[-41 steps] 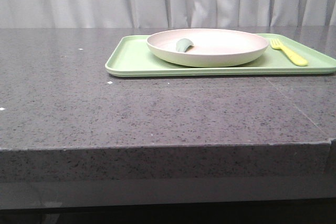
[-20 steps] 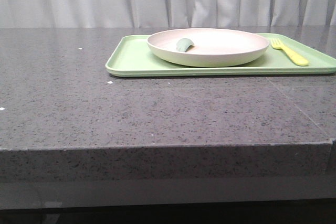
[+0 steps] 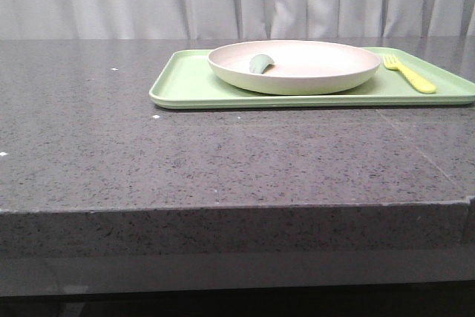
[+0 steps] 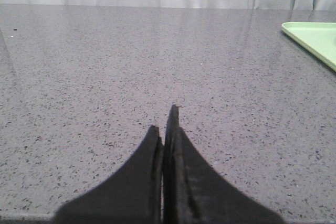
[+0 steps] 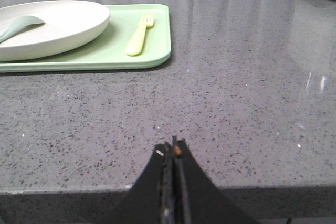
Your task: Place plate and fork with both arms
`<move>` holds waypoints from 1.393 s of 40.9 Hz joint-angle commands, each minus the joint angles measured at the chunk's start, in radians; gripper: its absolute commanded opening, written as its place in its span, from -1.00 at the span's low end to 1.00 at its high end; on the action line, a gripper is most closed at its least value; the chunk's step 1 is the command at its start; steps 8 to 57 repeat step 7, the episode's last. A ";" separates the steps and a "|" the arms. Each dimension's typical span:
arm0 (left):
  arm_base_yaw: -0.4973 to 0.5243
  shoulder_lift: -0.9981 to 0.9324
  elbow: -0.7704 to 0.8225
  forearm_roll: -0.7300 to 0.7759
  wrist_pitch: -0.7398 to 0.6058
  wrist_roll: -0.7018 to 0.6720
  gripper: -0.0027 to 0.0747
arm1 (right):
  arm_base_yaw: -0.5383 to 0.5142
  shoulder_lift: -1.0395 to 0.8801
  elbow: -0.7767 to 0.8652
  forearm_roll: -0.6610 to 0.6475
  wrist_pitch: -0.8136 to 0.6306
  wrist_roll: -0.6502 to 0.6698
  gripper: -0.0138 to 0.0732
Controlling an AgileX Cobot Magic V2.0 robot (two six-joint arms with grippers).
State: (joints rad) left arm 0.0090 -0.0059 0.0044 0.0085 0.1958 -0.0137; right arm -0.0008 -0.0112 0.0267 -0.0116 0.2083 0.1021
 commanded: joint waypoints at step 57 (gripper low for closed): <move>0.003 -0.020 0.006 -0.009 -0.089 -0.002 -0.98 | -0.005 -0.018 -0.003 -0.003 -0.089 -0.007 -0.95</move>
